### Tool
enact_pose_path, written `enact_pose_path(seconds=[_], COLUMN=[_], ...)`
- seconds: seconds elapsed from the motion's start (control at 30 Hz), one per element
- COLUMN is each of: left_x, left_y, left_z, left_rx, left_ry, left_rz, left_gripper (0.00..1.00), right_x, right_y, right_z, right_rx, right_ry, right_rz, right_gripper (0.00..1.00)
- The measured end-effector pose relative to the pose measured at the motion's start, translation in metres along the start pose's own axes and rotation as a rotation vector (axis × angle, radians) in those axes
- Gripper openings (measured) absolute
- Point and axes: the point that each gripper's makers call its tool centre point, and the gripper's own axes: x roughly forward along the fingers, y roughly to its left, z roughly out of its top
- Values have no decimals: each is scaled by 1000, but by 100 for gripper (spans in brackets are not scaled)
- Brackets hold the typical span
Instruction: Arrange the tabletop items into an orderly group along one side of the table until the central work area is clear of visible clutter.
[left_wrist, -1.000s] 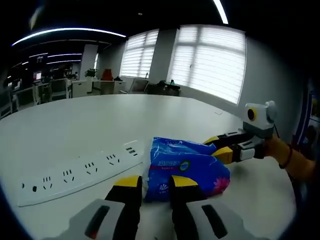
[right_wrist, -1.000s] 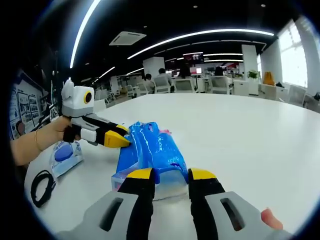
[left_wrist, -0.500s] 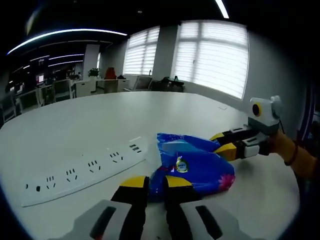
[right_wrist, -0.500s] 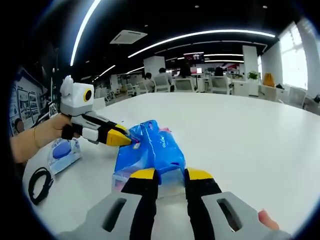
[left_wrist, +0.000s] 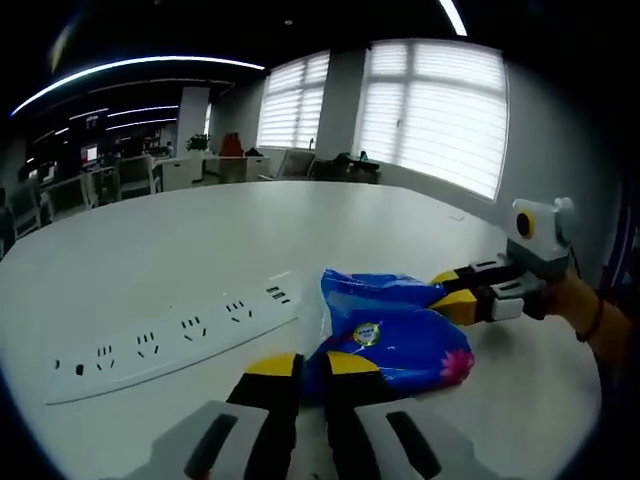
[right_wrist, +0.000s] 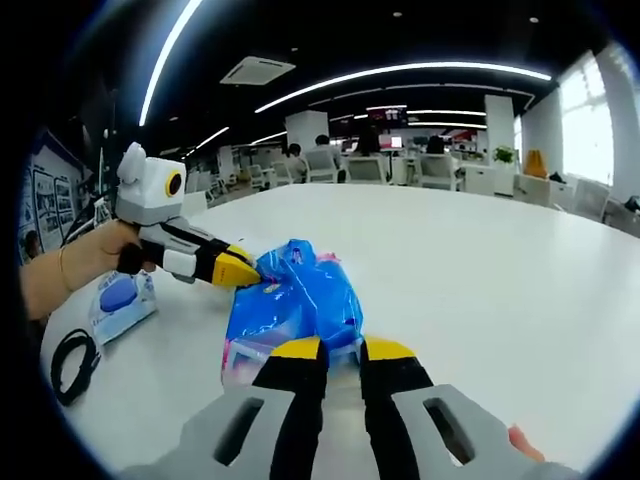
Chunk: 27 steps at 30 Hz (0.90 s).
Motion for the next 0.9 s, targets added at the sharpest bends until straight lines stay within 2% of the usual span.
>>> enact_pose_path(seconds=[0.37,0.9], left_x=[0,-4], left_y=[3,-1], left_z=[1,9], left_rx=[-39,-43], left_ry=[-15,-22], left_rz=[14,6], left_gripper=[4,2], right_x=[0,-5], right_y=[-4,-6], right_z=[1,3], right_rx=[63,108], right_ry=[-29,-15], right_rz=[-9,-10], right_gripper=[3,0])
